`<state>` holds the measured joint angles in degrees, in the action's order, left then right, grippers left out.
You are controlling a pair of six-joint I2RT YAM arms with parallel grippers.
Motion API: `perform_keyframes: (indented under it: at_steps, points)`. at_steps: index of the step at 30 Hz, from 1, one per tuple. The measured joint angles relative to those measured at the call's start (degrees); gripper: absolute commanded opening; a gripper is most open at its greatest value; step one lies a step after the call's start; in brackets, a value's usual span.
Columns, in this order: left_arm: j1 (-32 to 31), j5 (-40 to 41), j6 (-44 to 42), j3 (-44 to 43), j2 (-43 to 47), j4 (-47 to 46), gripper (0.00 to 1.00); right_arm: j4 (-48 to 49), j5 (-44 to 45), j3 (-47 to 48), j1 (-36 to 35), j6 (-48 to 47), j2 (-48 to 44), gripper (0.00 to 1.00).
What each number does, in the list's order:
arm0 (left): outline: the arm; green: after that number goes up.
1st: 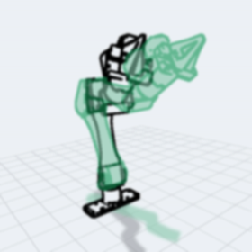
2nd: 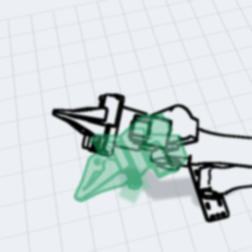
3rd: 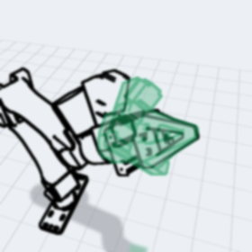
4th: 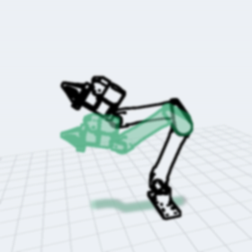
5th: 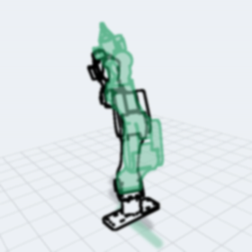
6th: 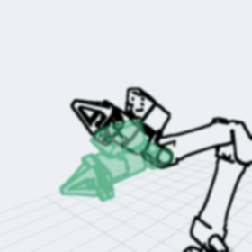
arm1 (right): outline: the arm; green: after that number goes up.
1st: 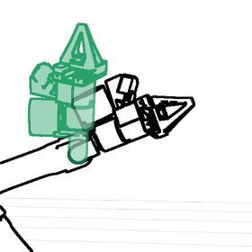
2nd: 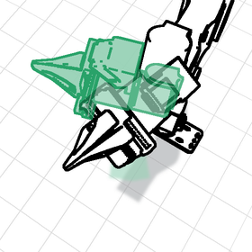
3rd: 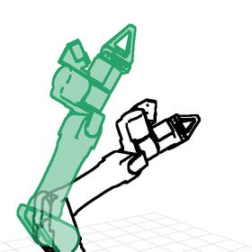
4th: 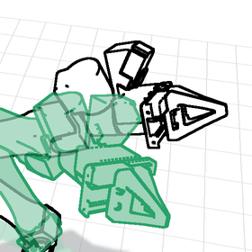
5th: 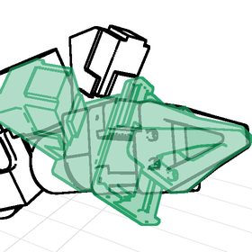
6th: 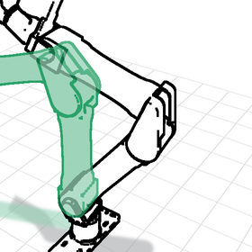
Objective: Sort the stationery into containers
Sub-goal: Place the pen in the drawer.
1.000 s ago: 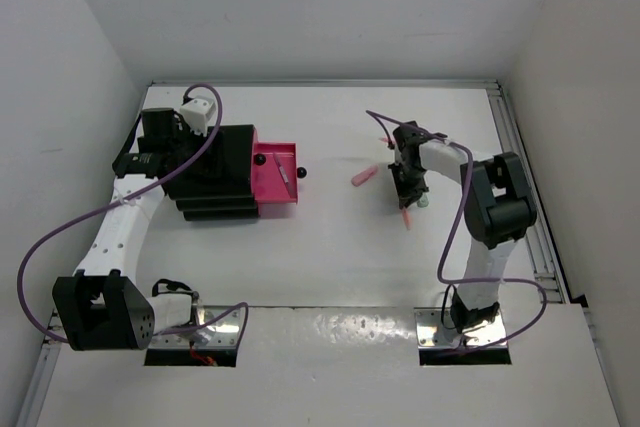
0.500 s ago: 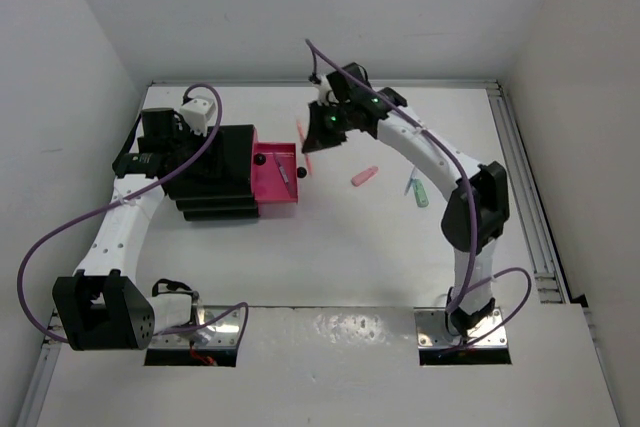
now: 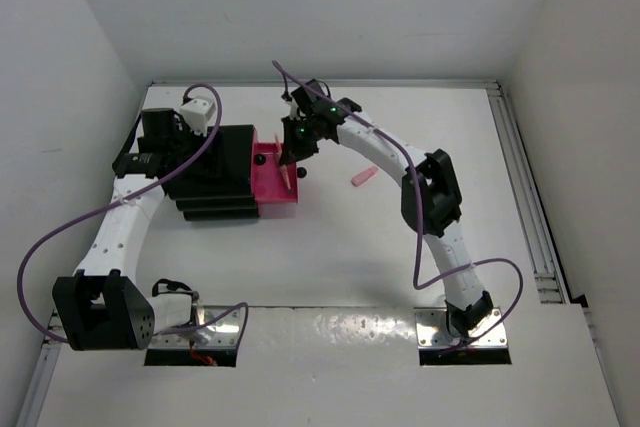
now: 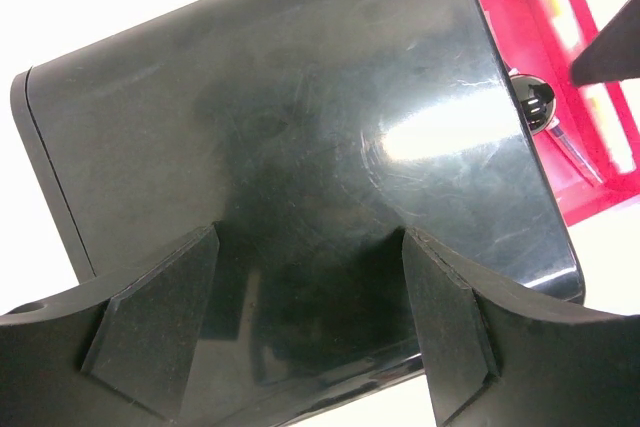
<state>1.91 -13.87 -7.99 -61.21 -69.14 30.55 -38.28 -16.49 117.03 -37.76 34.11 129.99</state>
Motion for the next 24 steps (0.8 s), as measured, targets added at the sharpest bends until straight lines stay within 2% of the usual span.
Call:
perform_keyframes:
  at_steps: [3,5,6,9,14,18,21,24]
  points:
    - [0.0,0.0,0.0,0.0,0.0,0.0,0.81,0.1,0.2,0.6,-0.9,0.0,0.8,0.02]
    - [0.0,0.0,0.0,0.0,0.0,0.1,0.81,0.1,0.3,1.1,-1.4,0.0,1.1,0.16]
    - [0.0,0.0,0.0,0.0,0.0,0.0,0.81,0.1,0.3,1.2,-1.6,-0.2,1.1,0.32]
    - [0.0,0.0,0.0,0.0,0.0,0.1,0.81,0.0,0.4,1.4,-2.0,-0.4,1.1,0.42]
    - [0.0,0.0,0.0,0.0,0.0,0.1,0.81,-1.2,1.1,1.4,-2.0,-0.7,0.7,0.42]
    - [0.0,0.0,-0.1,0.0,0.0,0.1,0.81,-1.9,1.5,-0.3,0.3,-1.2,-3.1,0.39]
    - [0.0,0.0,-0.1,0.0,0.0,0.1,0.81,-1.4,2.8,-3.8,4.5,-2.8,-7.9,0.3]
    - [0.0,0.0,-0.1,0.0,0.0,0.1,0.81,-0.5,6.1,-7.0,13.1,-5.0,-12.6,0.25]
